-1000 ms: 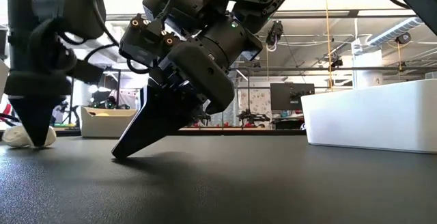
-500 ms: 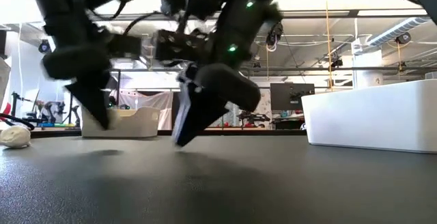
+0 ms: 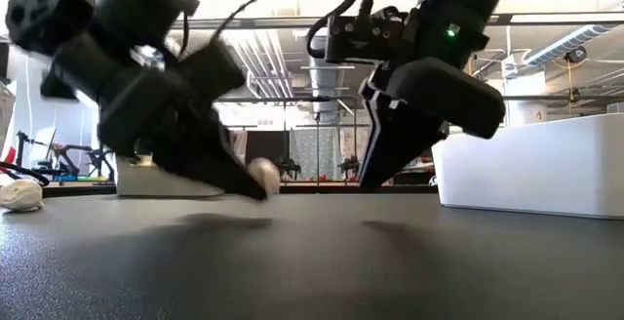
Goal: Sort produce into baskets
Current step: Put the right garlic into the middle right white bin, then put the right white garlic into the middle right white bin, then put the garlic into the middle right white bin
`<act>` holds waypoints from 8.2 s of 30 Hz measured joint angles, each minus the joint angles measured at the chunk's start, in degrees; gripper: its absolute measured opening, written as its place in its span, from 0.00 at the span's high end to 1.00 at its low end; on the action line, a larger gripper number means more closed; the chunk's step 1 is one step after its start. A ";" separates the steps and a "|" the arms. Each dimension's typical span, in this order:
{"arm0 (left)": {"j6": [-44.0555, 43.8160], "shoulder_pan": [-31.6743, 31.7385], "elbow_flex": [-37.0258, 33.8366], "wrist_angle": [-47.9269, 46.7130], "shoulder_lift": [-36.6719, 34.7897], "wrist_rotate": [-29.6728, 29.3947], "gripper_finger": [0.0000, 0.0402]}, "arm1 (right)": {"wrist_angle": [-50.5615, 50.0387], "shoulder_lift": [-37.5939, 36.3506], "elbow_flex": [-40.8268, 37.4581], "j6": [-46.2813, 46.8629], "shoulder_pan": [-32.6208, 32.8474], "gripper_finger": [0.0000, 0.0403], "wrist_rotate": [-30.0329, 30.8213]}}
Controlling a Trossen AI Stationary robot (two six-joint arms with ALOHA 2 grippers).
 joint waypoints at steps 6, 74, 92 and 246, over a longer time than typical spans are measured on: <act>-2.58 0.50 0.13 11.66 9.95 -1.64 0.80 | 11.72 -0.25 -2.26 1.03 0.78 0.85 -0.36; 5.25 1.55 -3.05 21.26 11.04 -1.70 0.47 | 26.52 2.61 -4.67 -3.66 -6.15 0.88 -9.74; 4.44 1.44 -3.13 20.75 11.02 -1.74 0.47 | -41.00 -17.23 0.71 27.43 -3.35 0.89 9.70; -25.88 -8.81 12.79 -90.10 -15.10 2.71 0.55 | -21.37 -36.61 -24.82 32.63 4.56 0.68 5.42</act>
